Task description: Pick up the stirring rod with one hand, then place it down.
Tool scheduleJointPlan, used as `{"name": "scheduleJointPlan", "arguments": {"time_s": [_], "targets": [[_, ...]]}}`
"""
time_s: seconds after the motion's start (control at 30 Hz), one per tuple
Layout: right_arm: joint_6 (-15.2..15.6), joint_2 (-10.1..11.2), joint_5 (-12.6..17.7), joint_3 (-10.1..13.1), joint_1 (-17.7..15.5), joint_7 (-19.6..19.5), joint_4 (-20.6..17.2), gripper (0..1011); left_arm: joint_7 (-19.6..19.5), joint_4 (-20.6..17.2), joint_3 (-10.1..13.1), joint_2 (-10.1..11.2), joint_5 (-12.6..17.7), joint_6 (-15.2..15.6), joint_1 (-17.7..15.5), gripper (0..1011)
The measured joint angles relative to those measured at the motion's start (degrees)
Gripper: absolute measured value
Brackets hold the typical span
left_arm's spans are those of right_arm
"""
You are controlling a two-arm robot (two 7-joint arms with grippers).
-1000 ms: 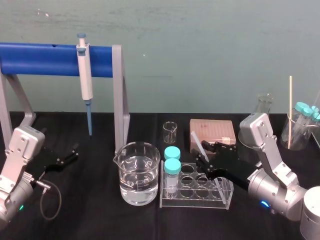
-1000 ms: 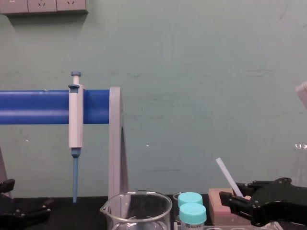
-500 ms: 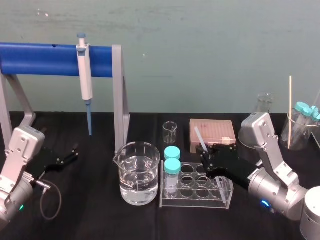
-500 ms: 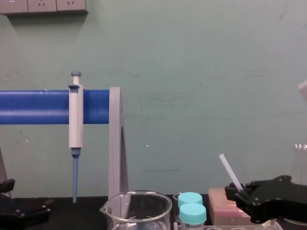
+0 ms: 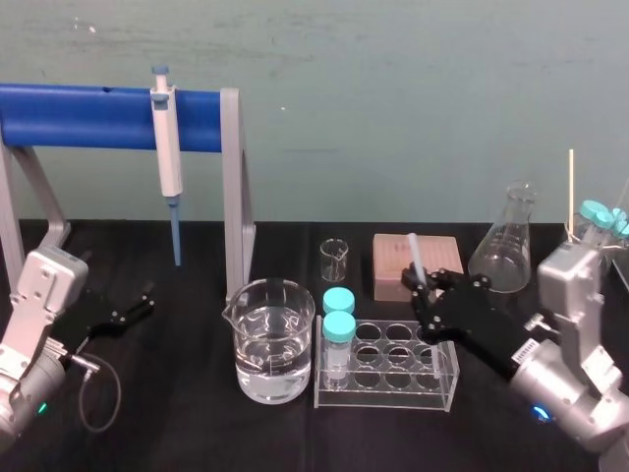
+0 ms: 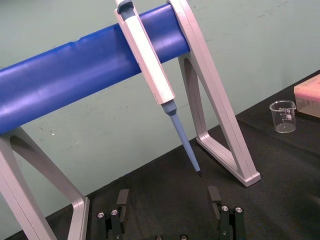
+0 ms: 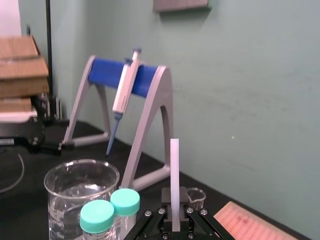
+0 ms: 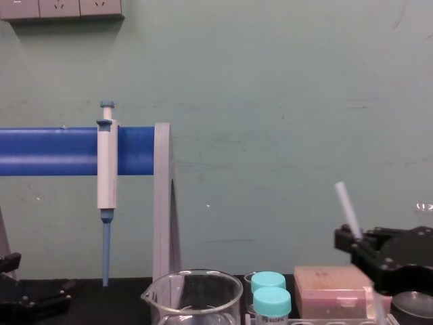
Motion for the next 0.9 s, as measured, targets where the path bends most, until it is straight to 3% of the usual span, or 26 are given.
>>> {"name": "scheduleJointPlan", "arguments": {"time_s": [0.1,0.33,0.53,0.7,0.9], "targets": [[-4.2,-0.5,2.9,2.0,-1.5,2.0,0.8,71,0.0,0.0,0.0,0.0,0.0,0.0,0.0,1000],[-8.9,-1.8,9.4,5.4,-2.1,7.2,0.5,71,0.0,0.0,0.0,0.0,0.0,0.0,0.0,1000],[-9.8,-3.0,14.2,7.1,-0.5,10.9,-0.9,71,0.0,0.0,0.0,0.0,0.0,0.0,0.0,1000],[-9.8,-2.8,16.6,7.9,1.2,12.9,-1.9,71,0.0,0.0,0.0,0.0,0.0,0.0,0.0,1000],[-9.5,-2.0,17.0,7.9,2.8,14.1,-1.7,71,0.0,0.0,0.0,0.0,0.0,0.0,0.0,1000]]}}
